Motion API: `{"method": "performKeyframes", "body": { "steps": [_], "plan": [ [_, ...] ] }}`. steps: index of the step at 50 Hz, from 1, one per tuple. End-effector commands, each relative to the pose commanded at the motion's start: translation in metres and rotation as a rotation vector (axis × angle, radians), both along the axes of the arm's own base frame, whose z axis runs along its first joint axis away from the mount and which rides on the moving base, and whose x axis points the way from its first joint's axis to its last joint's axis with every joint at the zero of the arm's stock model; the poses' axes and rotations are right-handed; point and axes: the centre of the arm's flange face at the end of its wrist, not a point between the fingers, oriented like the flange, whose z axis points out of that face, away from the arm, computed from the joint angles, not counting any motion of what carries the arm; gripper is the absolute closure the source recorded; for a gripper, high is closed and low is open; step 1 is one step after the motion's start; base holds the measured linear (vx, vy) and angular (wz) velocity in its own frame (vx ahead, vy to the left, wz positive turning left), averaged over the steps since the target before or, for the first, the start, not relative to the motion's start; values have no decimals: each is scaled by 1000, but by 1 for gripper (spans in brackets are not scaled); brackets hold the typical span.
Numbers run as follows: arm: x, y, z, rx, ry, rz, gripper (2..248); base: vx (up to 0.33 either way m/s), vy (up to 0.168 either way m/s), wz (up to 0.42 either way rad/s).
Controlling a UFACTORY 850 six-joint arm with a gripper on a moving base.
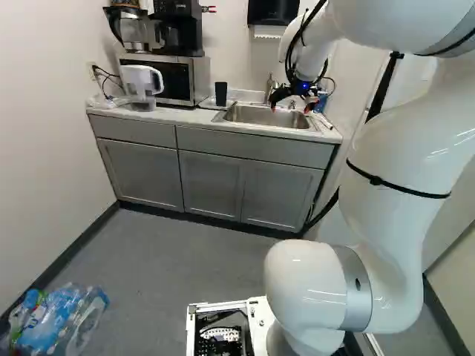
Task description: Rinse the cup and place it in the tray
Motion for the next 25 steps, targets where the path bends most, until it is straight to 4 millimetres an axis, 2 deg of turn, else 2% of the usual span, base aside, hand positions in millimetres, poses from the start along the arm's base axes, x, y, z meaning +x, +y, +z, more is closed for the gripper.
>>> {"method": "performKeyframes", "body": {
  "steps": [25],
  "plan": [
    [-14,18,-31,-9,-60,24,3,0,0,0]
  ]
}}
